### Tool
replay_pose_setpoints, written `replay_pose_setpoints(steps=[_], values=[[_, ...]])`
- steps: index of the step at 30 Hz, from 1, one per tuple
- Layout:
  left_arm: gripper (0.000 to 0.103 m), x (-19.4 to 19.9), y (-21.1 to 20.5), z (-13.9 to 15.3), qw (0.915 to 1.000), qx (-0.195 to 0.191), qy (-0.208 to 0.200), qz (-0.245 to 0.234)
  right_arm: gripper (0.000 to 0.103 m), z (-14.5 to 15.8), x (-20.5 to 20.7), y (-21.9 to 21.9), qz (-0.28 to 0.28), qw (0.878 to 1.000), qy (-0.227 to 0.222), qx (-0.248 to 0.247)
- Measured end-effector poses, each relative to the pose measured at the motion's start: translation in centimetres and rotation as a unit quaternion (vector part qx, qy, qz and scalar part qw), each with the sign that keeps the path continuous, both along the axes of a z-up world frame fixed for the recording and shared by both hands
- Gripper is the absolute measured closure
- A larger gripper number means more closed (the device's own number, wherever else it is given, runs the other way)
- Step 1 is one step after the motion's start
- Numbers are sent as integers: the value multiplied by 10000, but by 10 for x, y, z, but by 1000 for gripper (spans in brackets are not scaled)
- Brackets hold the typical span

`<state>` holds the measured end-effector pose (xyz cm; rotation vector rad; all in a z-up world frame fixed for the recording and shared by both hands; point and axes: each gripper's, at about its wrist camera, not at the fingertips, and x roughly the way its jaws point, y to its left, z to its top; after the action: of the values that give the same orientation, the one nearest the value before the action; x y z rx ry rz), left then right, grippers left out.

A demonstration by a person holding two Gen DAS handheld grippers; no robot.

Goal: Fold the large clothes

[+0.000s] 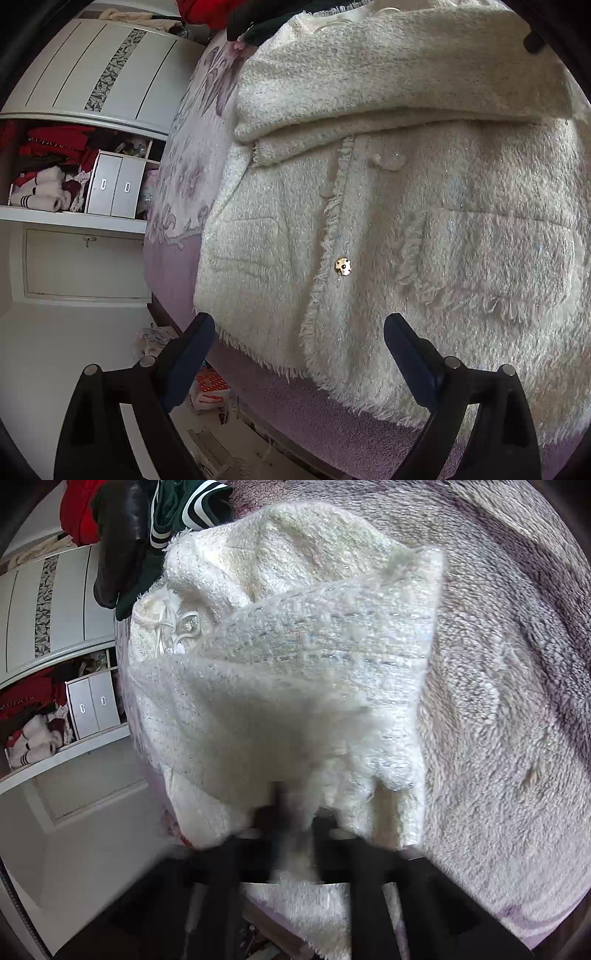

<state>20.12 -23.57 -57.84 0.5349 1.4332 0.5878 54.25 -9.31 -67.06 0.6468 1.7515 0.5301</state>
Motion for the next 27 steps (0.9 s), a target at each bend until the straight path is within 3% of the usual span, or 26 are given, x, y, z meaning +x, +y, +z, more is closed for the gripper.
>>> replay_pose_setpoints(steps=[5,7,9,12,16,20,24,27], values=[[8,-12,4,8,9998,-47,-136,152,98,81,17,-17,-73,9869,-1588,-288],[8,-15,7,7,9997,-68,-145,177,98,94,22,-29,-63,9846,-1686,-453],[8,-18,7,6,9997,-82,-118,186,97,84,29,-33,212,9810,-1750,-810],[8,-21,1,10,9998,-114,-140,131,89,50,49,-2,824,9771,-1425,-1346],[8,-24,-28,20,9992,-217,-231,-247,38,55,26,-39,514,9831,-1210,-1272],[8,-30,-93,25,9918,-522,-194,-1147,35,59,-22,-100,344,9779,-1052,-1774],[8,-52,-182,4,9671,-150,33,-2539,35,39,-68,-168,-60,9714,-529,-2316],[8,-64,-227,-25,9518,-95,338,-3046,35,34,-95,-219,-430,9626,-242,-2663]])
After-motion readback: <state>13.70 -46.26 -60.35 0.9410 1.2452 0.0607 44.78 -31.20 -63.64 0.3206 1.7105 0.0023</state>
